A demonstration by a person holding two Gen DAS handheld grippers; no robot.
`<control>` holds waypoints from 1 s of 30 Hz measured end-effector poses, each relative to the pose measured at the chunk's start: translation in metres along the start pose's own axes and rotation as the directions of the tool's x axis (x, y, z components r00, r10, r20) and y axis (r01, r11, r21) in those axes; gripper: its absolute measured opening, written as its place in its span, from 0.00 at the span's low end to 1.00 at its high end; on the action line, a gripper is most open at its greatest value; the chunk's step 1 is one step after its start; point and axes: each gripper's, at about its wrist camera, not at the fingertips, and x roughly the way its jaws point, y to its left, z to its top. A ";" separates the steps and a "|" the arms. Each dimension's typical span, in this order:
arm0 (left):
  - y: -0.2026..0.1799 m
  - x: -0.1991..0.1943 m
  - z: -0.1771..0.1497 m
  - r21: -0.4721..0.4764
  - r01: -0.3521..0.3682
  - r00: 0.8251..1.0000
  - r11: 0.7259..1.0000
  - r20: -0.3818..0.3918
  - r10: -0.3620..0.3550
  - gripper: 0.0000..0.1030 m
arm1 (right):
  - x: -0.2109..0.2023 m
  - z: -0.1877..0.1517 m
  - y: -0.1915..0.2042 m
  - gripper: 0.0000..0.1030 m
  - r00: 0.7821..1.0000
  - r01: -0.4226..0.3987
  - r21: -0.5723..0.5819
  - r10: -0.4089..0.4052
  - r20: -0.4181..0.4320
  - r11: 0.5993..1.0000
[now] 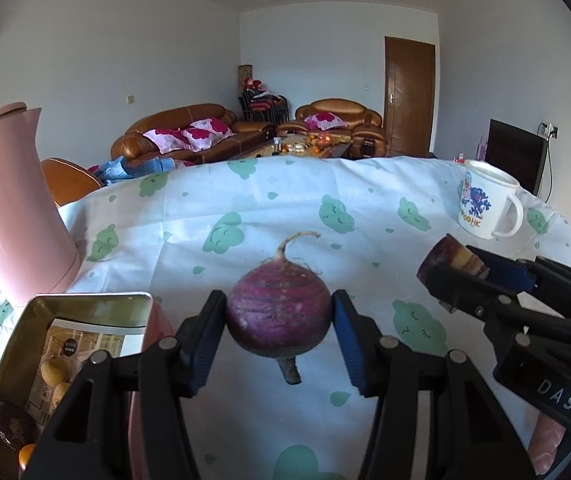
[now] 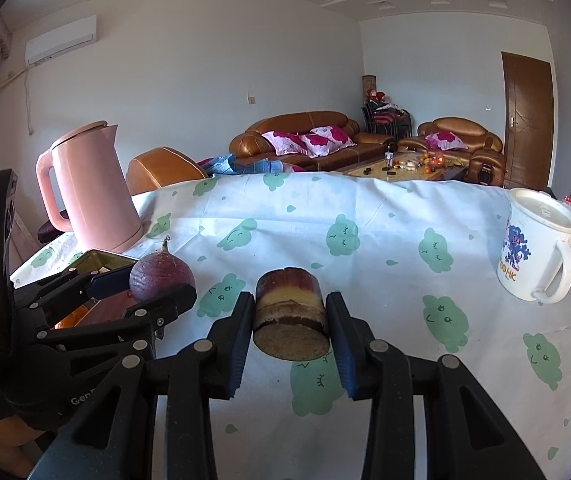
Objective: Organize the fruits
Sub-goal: 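Lift the layered cake and turnip and carry them over the tin with both grippers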
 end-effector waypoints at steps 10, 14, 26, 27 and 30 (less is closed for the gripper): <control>-0.001 -0.007 -0.001 0.001 -0.009 0.999 1.000 0.032 0.009 0.54 | -0.008 -0.001 0.002 0.38 0.999 0.008 -0.011 -0.008 0.035 1.000; -0.001 -0.010 -0.001 0.003 -0.009 0.999 1.000 0.048 0.009 0.54 | -0.010 -0.001 0.002 0.38 0.999 0.010 -0.012 -0.010 0.045 1.000; 0.000 -0.020 -0.003 0.001 -0.009 0.996 1.000 0.094 0.009 0.54 | -0.021 -0.003 0.009 0.38 0.994 0.025 -0.047 -0.020 0.103 0.999; 0.000 -0.021 -0.003 0.001 -0.010 0.995 1.000 0.100 0.010 0.54 | -0.021 -0.003 0.010 0.38 0.994 0.026 -0.050 -0.020 0.107 0.998; 0.000 -0.024 -0.003 0.000 -0.014 0.993 1.000 0.115 0.014 0.54 | -0.023 -0.003 0.012 0.38 0.993 0.025 -0.057 -0.019 0.114 0.998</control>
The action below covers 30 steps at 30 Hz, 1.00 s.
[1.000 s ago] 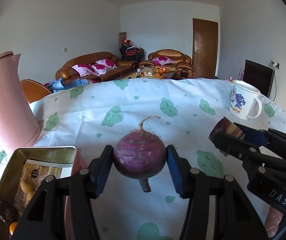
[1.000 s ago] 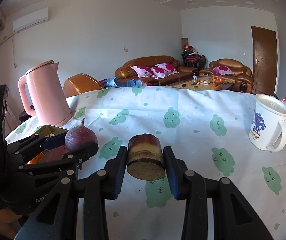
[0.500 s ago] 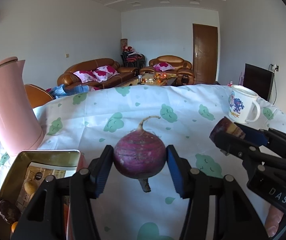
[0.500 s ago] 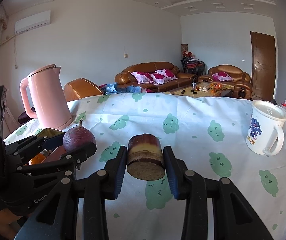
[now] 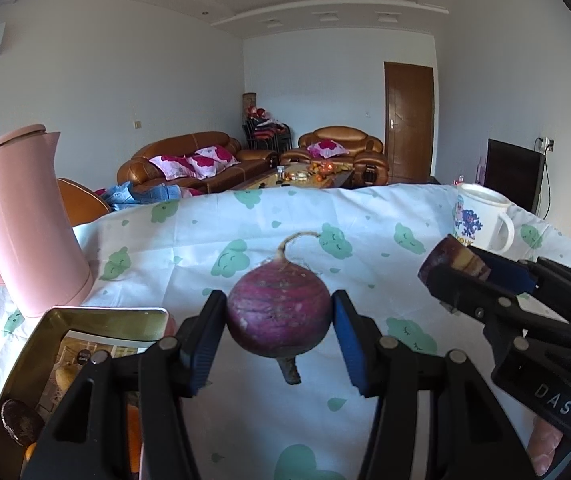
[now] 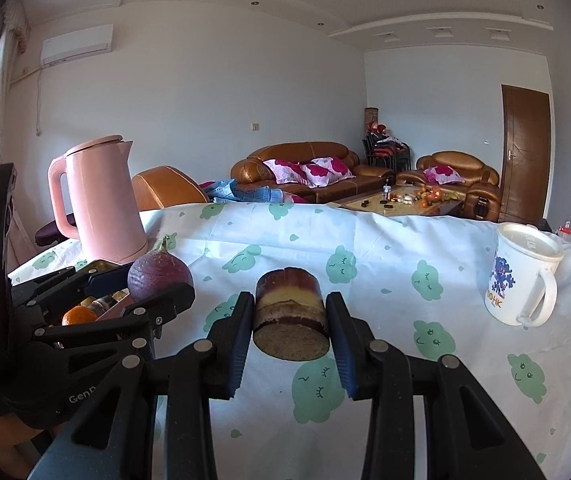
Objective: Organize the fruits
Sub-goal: 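Lift the layered cake and turnip and carry them over the tin with both grippers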
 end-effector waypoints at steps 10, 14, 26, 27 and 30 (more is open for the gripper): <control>-0.002 -0.012 -0.002 0.002 -0.008 0.999 1.000 0.053 0.008 0.54 | -0.006 -0.001 0.003 0.38 1.000 0.007 -0.006 -0.006 0.026 1.000; -0.003 -0.017 -0.002 0.011 -0.012 0.998 1.000 0.069 0.011 0.54 | -0.010 -0.002 0.006 0.38 0.999 0.011 -0.019 -0.010 0.040 1.000; -0.001 -0.025 -0.005 0.000 -0.014 0.996 1.000 0.093 0.014 0.54 | -0.017 -0.005 0.007 0.38 0.998 0.019 -0.026 -0.017 0.062 0.999; -0.001 -0.026 -0.005 0.003 -0.015 0.995 1.000 0.096 0.014 0.54 | -0.017 -0.005 0.007 0.38 0.998 0.020 -0.027 -0.018 0.065 0.999; -0.001 -0.029 -0.007 0.008 -0.014 0.995 1.000 0.104 0.013 0.54 | -0.020 -0.005 0.008 0.38 0.997 0.023 -0.033 -0.020 0.075 0.999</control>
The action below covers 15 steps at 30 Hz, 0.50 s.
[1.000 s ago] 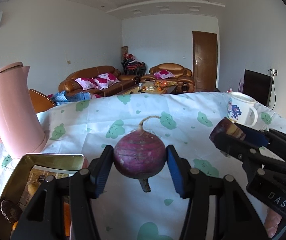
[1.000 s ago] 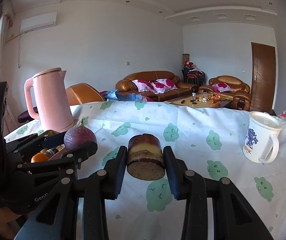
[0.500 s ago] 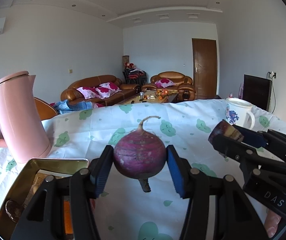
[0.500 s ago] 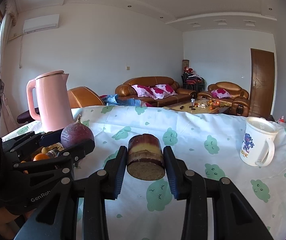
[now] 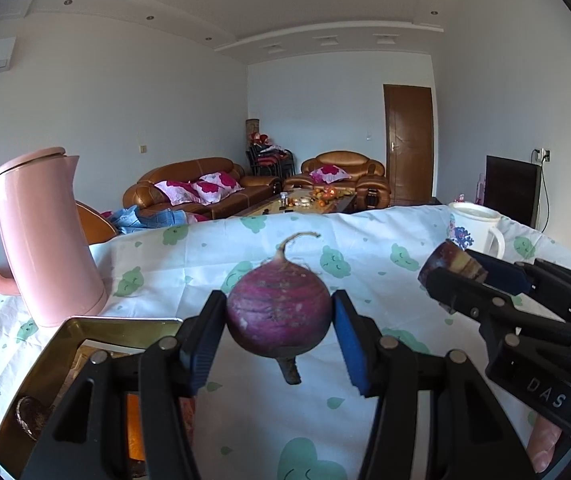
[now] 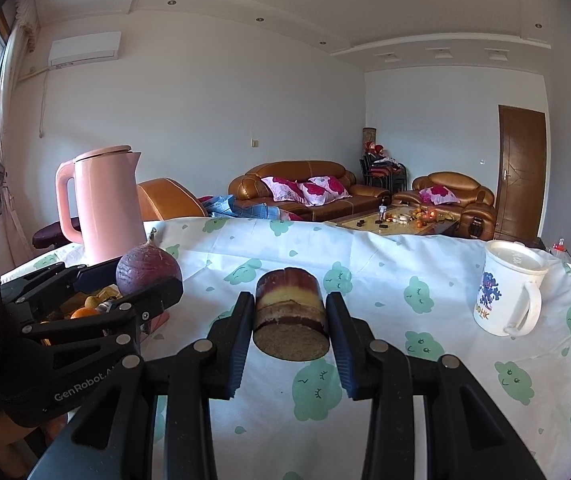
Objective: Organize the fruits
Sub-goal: 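Lift the layered cake and turnip and carry them over the tin with both grippers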
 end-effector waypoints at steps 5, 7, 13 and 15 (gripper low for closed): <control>0.001 -0.001 0.000 -0.004 0.001 1.000 1.000 0.001 -0.001 0.54 | -0.005 0.000 0.005 0.38 1.000 0.004 -0.022 -0.003 0.017 1.000; 0.001 -0.003 -0.001 -0.006 0.002 1.000 1.000 -0.001 -0.002 0.54 | -0.006 0.000 0.005 0.38 1.000 0.002 -0.021 -0.001 0.021 1.000; 0.004 -0.009 -0.002 -0.007 0.007 1.000 1.000 -0.001 -0.007 0.54 | -0.008 -0.001 0.006 0.38 1.000 0.004 -0.023 -0.003 0.017 1.000; 0.005 -0.010 -0.002 -0.008 0.010 1.000 1.000 -0.003 -0.010 0.54 | -0.009 0.000 0.008 0.38 1.000 0.003 -0.027 -0.003 0.016 1.000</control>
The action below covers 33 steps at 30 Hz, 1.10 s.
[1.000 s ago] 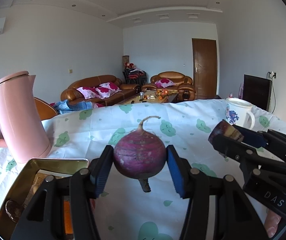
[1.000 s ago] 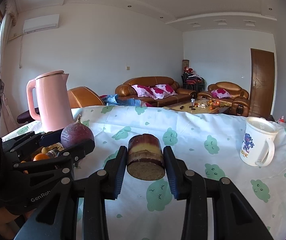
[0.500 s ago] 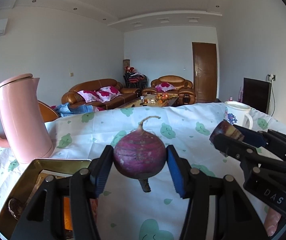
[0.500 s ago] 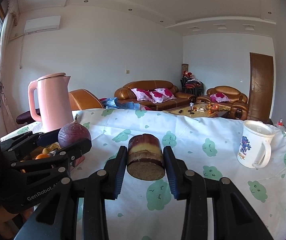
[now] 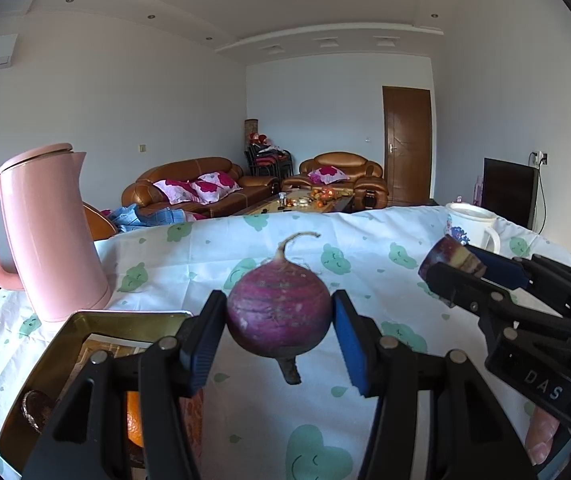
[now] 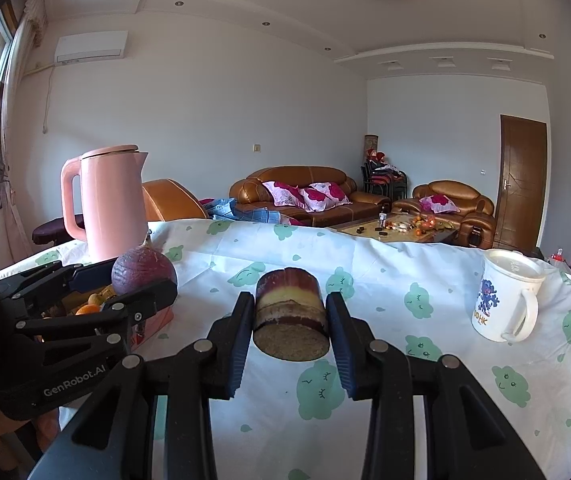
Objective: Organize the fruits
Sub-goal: 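Lift the layered cake and turnip and carry them over the tin with both grippers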
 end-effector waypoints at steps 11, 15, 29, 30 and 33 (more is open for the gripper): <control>0.013 -0.015 -0.004 -0.016 0.004 1.000 1.000 -0.003 -0.004 0.54 | -0.001 0.001 0.018 0.38 1.000 -0.022 -0.022 0.022 -0.022 1.000; 0.020 -0.022 -0.005 -0.017 0.000 1.000 1.000 0.002 0.000 0.54 | -0.003 0.000 0.026 0.38 0.999 -0.042 -0.020 0.041 -0.034 0.999; 0.055 -0.045 -0.008 -0.050 -0.042 0.999 0.998 -0.003 0.042 0.54 | -0.011 0.009 0.062 0.38 0.991 -0.128 -0.051 0.126 -0.035 0.991; 0.058 -0.045 -0.008 -0.054 -0.047 0.999 0.997 -0.006 0.047 0.54 | -0.011 0.010 0.065 0.38 0.991 -0.133 -0.055 0.131 -0.035 0.990; 0.064 -0.047 -0.009 -0.061 -0.055 0.998 0.997 -0.014 0.055 0.54 | -0.012 0.011 0.073 0.38 0.989 -0.149 -0.068 0.147 -0.035 0.987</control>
